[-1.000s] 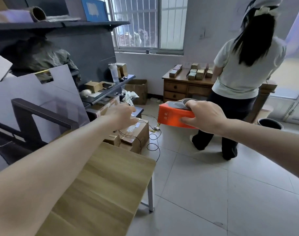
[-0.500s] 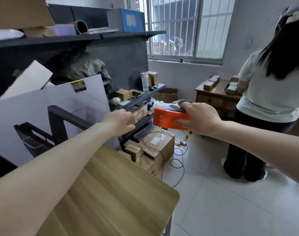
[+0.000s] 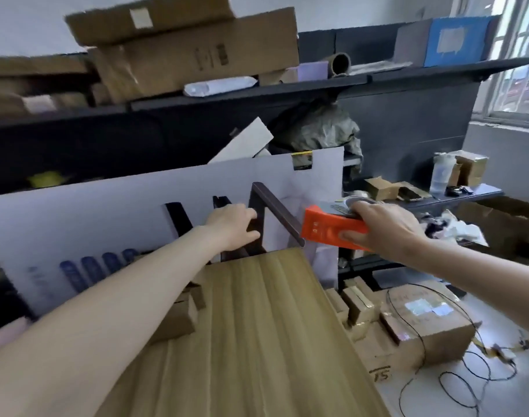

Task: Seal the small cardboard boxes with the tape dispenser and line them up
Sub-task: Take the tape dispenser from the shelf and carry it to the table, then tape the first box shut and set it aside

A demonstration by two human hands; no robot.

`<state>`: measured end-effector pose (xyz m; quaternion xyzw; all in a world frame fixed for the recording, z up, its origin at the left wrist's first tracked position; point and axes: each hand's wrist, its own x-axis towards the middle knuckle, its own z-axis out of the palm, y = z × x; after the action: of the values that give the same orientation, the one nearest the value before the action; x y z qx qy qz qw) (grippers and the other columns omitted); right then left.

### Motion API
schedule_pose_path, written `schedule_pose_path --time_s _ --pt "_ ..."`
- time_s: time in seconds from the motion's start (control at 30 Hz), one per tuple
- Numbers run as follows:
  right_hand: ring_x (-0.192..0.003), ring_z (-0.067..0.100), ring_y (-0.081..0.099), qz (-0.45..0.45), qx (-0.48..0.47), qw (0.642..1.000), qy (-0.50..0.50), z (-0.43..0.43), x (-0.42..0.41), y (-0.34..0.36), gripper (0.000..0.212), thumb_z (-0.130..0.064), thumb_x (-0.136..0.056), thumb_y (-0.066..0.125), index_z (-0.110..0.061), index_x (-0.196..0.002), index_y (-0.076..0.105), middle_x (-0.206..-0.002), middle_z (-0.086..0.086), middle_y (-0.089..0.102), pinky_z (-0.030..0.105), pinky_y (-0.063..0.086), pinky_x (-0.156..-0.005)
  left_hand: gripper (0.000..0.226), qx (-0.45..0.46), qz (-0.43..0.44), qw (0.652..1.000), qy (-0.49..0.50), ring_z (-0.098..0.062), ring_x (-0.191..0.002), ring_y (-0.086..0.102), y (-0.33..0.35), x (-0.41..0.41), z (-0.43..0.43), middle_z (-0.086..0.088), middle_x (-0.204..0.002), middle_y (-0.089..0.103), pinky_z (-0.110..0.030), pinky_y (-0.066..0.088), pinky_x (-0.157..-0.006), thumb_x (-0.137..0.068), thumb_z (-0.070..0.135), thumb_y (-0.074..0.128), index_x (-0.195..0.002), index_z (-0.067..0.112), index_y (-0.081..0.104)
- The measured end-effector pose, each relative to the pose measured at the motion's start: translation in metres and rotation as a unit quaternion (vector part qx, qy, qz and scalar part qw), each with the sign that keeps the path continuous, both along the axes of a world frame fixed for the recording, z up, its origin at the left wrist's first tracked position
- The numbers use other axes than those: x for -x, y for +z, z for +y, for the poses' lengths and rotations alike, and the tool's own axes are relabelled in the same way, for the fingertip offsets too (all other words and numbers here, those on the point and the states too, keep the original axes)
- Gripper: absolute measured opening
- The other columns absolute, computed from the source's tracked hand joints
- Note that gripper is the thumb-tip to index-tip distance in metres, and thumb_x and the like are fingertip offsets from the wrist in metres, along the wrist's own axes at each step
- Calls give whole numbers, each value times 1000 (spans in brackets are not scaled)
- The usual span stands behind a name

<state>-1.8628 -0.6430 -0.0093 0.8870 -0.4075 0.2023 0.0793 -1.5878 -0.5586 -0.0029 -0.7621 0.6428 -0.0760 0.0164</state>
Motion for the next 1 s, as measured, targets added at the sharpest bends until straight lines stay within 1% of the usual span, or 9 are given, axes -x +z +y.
schedule_pose_path --time_s 0.03,0.1,0.2,0.27,0.37,0.47,0.6,0.7,1.0 --pt "-96 27 63 3 -2 1000 23 -3 -11 2 50 -55 -86 56 -21 -122 51 -110 3 67 34 47 -70 48 -1 -7 1000 26 -24 -114 53 0 -8 8 -2 -131 51 -34 47 -77 -94 46 47 -136 23 48" --pt "-95 26 62 4 -13 997 82 -6 -45 0 47 -54 -86 56 -21 -120 51 -109 2 66 33 43 -67 49 -3 -10 996 92 -24 -118 51 3 -25 39 -3 -134 49 -37 48 -83 -95 46 47 -138 22 46" --pt "-89 25 60 -20 -34 991 125 -7 -78 -4 39 -53 -85 56 -22 -108 53 -101 0 66 32 39 -62 49 7 -2 990 139 -25 -119 50 8 -39 75 -4 -136 48 -36 47 -86 -95 44 49 -139 22 45" --pt "-86 25 59 -28 -42 985 168 -6 -101 -7 37 -54 -84 55 -23 -102 52 -97 -2 66 32 39 -60 44 5 -6 983 185 -25 -110 54 9 -48 103 -3 -127 53 -37 49 -83 -94 46 49 -132 23 51" --pt "-83 24 59 -26 -43 972 231 7 -134 -8 36 -55 -83 54 -24 -100 51 -96 -4 65 31 36 -58 32 -6 -21 966 258 -22 -94 55 10 -60 146 -1 -109 56 -41 53 -76 -91 49 49 -111 25 58" --pt "-77 22 54 -25 -46 957 286 23 -156 -11 36 -54 -84 54 -22 -101 51 -90 -5 62 31 32 -56 38 -13 -21 952 306 -24 -99 56 7 -62 179 -2 -110 56 -42 52 -80 -91 51 48 -116 24 57" --pt "-82 23 57 -18 -54 943 328 44 -179 -18 38 -56 -85 54 -22 -102 50 -93 -5 63 33 38 -60 43 -5 -18 942 336 -23 -104 56 -4 -65 210 -2 -115 56 -39 51 -82 -91 49 50 -126 24 55" --pt "-90 24 59 -2 -56 937 346 59 -195 -20 38 -53 -86 54 -21 -106 51 -99 -3 64 30 34 -61 45 -4 -19 936 351 -23 -111 54 -10 -74 228 -2 -123 55 -35 47 -79 -92 46 51 -131 24 52" --pt "-95 25 59 19 -58 938 341 82 -252 -37 42 -50 -88 55 -23 -119 49 -106 -1 65 29 32 -63 38 2 10 935 355 -23 -98 57 -43 -136 255 -2 -112 57 -39 53 -76 -90 49 53 -118 24 57"
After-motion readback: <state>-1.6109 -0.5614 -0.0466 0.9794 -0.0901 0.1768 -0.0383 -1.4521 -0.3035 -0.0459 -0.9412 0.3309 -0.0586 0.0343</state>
